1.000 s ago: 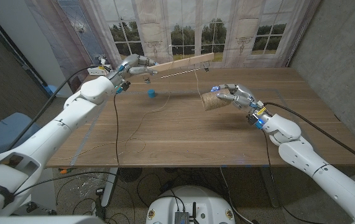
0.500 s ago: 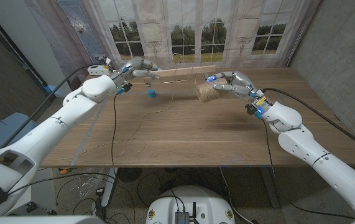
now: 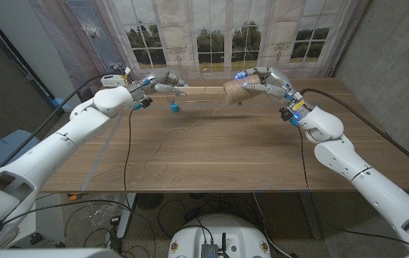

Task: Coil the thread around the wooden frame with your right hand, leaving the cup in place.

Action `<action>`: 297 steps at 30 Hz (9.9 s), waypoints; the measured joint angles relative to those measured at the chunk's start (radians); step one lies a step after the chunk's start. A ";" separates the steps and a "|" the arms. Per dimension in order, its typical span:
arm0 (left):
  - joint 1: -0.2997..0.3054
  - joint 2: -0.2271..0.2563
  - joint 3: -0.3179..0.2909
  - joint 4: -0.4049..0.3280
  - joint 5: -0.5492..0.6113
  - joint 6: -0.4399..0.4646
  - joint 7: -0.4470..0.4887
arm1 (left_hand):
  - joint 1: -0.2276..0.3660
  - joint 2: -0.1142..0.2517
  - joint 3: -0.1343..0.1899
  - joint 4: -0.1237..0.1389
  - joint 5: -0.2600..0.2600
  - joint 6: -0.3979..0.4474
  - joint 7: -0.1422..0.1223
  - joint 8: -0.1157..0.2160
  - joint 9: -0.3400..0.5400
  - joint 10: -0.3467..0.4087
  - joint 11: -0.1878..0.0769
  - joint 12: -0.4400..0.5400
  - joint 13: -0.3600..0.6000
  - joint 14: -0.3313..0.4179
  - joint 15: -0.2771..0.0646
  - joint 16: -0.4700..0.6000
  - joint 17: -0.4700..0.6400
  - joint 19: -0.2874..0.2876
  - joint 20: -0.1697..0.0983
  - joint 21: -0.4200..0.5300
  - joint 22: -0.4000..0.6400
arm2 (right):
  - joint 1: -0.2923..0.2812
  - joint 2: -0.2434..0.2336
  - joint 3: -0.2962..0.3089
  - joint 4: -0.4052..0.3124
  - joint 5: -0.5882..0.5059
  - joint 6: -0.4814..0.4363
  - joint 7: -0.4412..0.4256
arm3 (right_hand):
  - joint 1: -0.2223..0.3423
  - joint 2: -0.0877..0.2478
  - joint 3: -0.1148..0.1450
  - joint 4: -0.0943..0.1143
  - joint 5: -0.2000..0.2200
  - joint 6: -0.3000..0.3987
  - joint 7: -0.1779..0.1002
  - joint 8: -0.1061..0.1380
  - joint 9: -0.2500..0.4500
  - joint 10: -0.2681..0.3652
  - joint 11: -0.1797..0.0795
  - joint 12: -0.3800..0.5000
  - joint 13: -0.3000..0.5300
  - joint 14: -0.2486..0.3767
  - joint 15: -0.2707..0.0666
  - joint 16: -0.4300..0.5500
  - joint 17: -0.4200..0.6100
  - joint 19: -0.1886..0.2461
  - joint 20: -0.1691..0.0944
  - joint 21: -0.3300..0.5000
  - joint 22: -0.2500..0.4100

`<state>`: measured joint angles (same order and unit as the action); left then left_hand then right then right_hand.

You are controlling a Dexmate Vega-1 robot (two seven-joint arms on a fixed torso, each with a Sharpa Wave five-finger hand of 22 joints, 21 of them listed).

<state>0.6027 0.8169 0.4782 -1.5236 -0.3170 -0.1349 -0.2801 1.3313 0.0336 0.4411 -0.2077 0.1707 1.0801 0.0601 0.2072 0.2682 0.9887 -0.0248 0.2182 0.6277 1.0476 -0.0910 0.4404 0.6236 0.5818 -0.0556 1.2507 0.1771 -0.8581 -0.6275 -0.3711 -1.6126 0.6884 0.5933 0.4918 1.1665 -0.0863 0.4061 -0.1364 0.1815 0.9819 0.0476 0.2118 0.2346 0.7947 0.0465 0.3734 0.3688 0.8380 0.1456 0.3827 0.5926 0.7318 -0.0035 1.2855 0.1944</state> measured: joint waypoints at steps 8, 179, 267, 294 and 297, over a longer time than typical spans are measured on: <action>0.005 0.013 0.001 -0.008 -0.004 0.000 -0.023 | 0.001 -0.001 0.000 0.000 0.000 0.000 0.000 0.000 0.000 0.000 0.000 0.000 0.000 0.000 0.000 -0.001 -0.003 -0.004 0.004 0.000 0.000 | 0.024 0.038 0.000 0.019 -0.020 0.037 -0.044 | 0.000 0.000 0.000 0.000 0.000 0.001 -0.004 0.000 0.000 0.006 -0.006 -0.002 0.000 0.000 0.000 -0.003 0.000 0.000 0.000 0.006 -0.002; -0.008 -0.026 0.014 -0.113 -0.269 0.602 0.089 | 0.006 -0.006 0.015 -0.012 0.026 -0.038 0.033 -0.009 0.025 0.000 0.025 -0.015 -0.009 0.043 0.024 -0.055 -0.107 0.009 0.001 0.092 0.000 | 0.172 -0.181 -0.442 -0.554 -0.905 -1.564 -0.730 | 0.011 -0.011 0.032 -0.012 -0.012 -0.014 -0.043 -0.008 0.002 -0.009 -0.034 -0.064 -0.007 0.007 0.000 -0.048 0.002 -0.223 -0.004 0.018 -0.026; -0.007 0.058 0.098 -0.208 0.041 0.451 0.169 | -0.460 0.119 -0.060 0.083 0.006 -1.021 -0.035 0.008 -0.082 -0.985 0.135 0.030 -0.314 -1.002 0.216 -0.203 -0.424 -0.576 0.205 -0.593 0.002 | 0.268 -0.158 -0.541 -0.464 -0.808 -1.540 -0.814 | -0.285 0.205 -0.277 0.158 0.055 -0.536 -0.115 0.004 -0.044 -0.478 -0.043 -0.141 -0.137 -0.502 -0.187 -0.141 -0.132 -0.520 0.142 -0.420 -0.029; 0.172 -0.049 -0.042 -0.032 0.168 -0.142 0.420 | -0.524 0.098 -0.054 0.070 0.026 -0.690 -0.031 0.038 -0.087 -0.661 0.041 0.094 -0.394 -0.734 0.084 -0.166 -0.438 -0.363 0.097 -0.559 0.002 | -0.075 0.052 -0.178 -0.129 -0.681 -0.597 -1.081 | -0.311 0.205 -0.226 0.122 0.014 -0.376 -0.026 0.019 -0.044 -0.293 0.013 -0.114 -0.153 -0.337 -0.183 -0.112 -0.211 -0.363 0.192 -0.443 -0.029; 0.172 -0.063 -0.047 -0.001 0.161 -0.173 0.412 | -0.525 0.097 -0.054 0.070 0.026 -0.671 -0.026 0.038 -0.087 -0.648 0.038 0.094 -0.396 -0.717 0.084 -0.165 -0.438 -0.349 0.097 -0.559 0.001 | -0.083 0.071 -0.163 -0.099 -0.675 -0.509 -1.099 | -0.324 0.200 -0.226 0.122 0.014 -0.347 -0.012 0.025 -0.044 -0.271 0.025 -0.114 -0.155 -0.307 -0.181 -0.105 -0.221 -0.348 0.177 -0.446 -0.029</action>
<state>0.7746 0.7542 0.4309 -1.5243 -0.1562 -0.3075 0.1320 0.8062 0.1308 0.3871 -0.1382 0.1969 0.4094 0.0343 0.2451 0.1813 0.3406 0.0127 0.3118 0.2320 0.3309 -0.0074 0.2750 0.1859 0.2323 0.0409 0.6921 0.1784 -0.9406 -0.5562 -0.5342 -1.7114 0.0131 0.0839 -0.6075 0.8427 0.1141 0.1805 -0.0146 0.1952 0.6347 0.0361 0.2366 0.1906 0.5242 0.0716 0.2593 0.2135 0.5315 -0.0354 0.2779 0.3717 0.3842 0.1735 0.8390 0.1652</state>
